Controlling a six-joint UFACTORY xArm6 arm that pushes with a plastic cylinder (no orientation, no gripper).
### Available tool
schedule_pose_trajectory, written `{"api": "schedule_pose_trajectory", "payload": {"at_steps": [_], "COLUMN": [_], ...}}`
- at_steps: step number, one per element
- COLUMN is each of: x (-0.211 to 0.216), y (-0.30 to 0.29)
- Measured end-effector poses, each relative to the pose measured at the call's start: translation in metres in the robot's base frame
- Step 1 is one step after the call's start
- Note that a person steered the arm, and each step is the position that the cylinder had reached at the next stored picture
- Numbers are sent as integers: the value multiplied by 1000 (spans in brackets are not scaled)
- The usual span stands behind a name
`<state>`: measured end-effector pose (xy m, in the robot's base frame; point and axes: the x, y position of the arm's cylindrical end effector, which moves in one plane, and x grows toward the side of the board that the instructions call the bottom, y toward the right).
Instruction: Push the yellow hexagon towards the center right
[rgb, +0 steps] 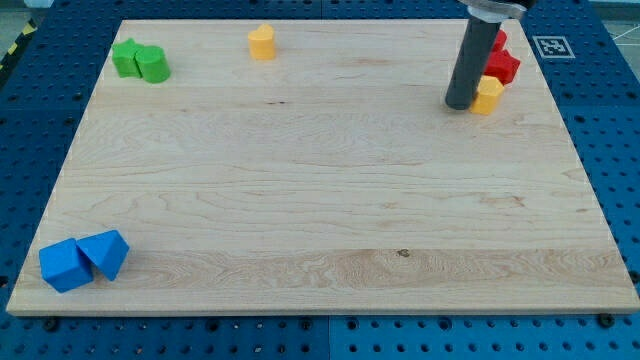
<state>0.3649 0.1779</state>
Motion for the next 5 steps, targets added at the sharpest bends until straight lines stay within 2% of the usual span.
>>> {"api": "schedule_pose_trajectory", "payload": {"at_steps": [3,4,5], "x": [0,0,-1], "y": [22,3,-50]}}
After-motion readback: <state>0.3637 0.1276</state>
